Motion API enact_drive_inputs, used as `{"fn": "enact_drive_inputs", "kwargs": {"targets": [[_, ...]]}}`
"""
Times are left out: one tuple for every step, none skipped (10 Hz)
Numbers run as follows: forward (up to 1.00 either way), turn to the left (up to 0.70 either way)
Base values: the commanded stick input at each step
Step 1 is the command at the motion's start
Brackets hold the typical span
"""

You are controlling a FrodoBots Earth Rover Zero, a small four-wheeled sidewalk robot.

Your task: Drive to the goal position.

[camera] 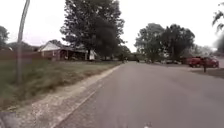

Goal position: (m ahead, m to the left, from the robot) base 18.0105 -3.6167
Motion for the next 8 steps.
{"fn": "enact_drive_inputs", "kwargs": {"targets": [[0.7, -0.35], [0.7, -0.35], [0.7, -0.01], [0.7, 0.0], [0.7, 0.0], [0.7, 0.0], [0.7, 0.0], [0.7, 0.0]]}}
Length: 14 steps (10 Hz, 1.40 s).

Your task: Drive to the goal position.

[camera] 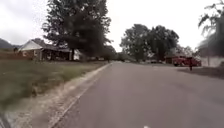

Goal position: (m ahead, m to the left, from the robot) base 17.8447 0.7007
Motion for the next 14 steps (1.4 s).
{"fn": "enact_drive_inputs", "kwargs": {"targets": [[0.7, 0.0], [0.7, 0.0], [0.7, 0.0], [0.7, 0.0], [0.7, 0.0], [0.7, 0.0], [0.7, 0.0], [0.7, 0.0], [0.7, 0.0], [0.7, 0.0], [0.7, 0.0], [0.7, 0.0], [0.7, 0.0], [0.7, 0.0]]}}
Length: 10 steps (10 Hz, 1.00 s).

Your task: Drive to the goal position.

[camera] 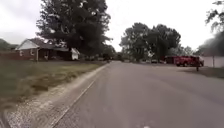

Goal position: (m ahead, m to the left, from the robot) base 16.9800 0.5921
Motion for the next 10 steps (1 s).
{"fn": "enact_drive_inputs", "kwargs": {"targets": [[0.7, 0.0], [0.7, 0.0], [0.7, -0.04], [0.7, -0.2], [0.7, -0.31], [0.7, 0.0], [0.7, 0.0], [0.7, 0.0], [0.7, 0.0], [0.7, 0.0]]}}
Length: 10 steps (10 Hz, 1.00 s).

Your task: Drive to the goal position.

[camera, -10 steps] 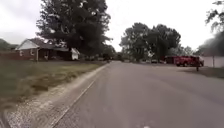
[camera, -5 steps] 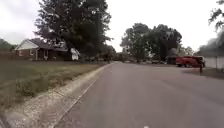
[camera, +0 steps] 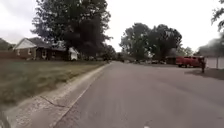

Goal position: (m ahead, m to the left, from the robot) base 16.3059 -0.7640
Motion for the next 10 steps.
{"fn": "enact_drive_inputs", "kwargs": {"targets": [[0.7, 0.0], [0.7, 0.0], [0.7, 0.0], [0.7, 0.0], [0.7, 0.0], [0.7, 0.0], [0.7, 0.0], [0.7, 0.0], [0.7, 0.0], [0.7, 0.0]]}}
